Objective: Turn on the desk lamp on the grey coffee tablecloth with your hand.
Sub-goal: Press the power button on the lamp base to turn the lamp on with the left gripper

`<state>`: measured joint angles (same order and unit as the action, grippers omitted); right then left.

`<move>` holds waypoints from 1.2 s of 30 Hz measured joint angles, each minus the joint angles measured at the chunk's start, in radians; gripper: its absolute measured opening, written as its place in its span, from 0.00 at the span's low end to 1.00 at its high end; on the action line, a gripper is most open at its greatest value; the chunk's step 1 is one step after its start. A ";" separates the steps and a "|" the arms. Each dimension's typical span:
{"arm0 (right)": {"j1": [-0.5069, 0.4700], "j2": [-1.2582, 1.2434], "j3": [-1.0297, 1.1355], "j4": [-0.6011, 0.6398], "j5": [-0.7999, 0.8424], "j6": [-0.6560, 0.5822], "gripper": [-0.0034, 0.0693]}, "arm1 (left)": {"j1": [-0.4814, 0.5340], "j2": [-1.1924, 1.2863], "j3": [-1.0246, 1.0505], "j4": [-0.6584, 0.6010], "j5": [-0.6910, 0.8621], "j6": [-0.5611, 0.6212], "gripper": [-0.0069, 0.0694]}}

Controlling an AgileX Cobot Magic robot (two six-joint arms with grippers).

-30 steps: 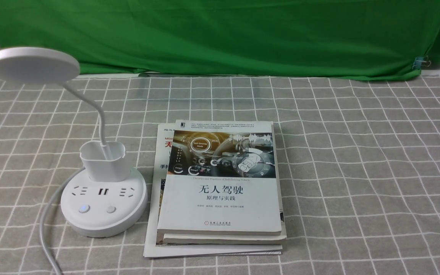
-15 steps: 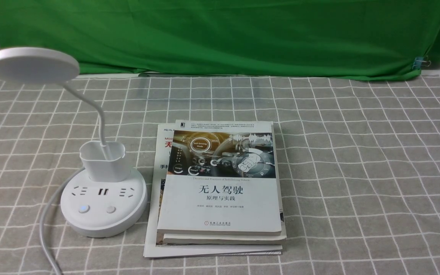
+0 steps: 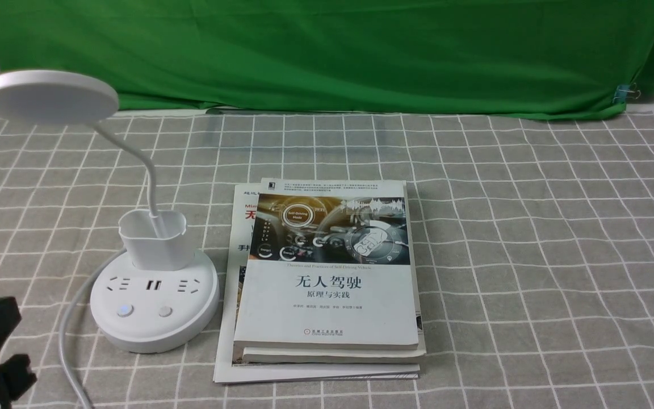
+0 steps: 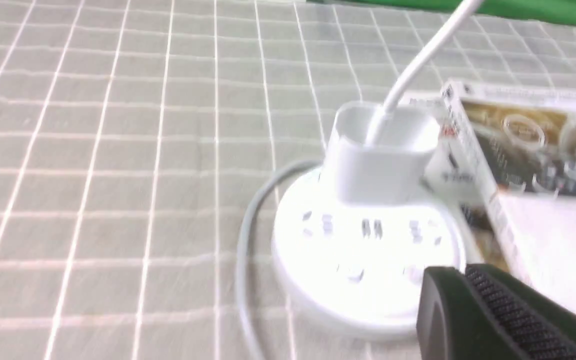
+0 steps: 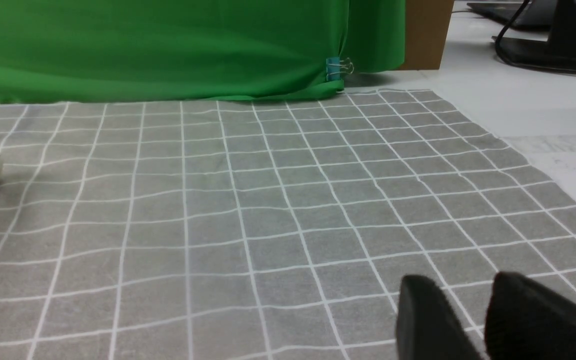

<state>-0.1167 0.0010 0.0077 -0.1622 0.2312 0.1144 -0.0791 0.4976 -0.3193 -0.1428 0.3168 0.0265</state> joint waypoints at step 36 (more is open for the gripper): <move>0.000 0.000 0.000 0.000 0.000 0.000 0.38 | -0.253 0.854 -0.403 0.180 0.253 -0.070 0.12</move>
<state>-0.1167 0.0010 0.0077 -0.1622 0.2312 0.1144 -0.3323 1.3517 -0.7220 0.0377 0.5701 -0.0432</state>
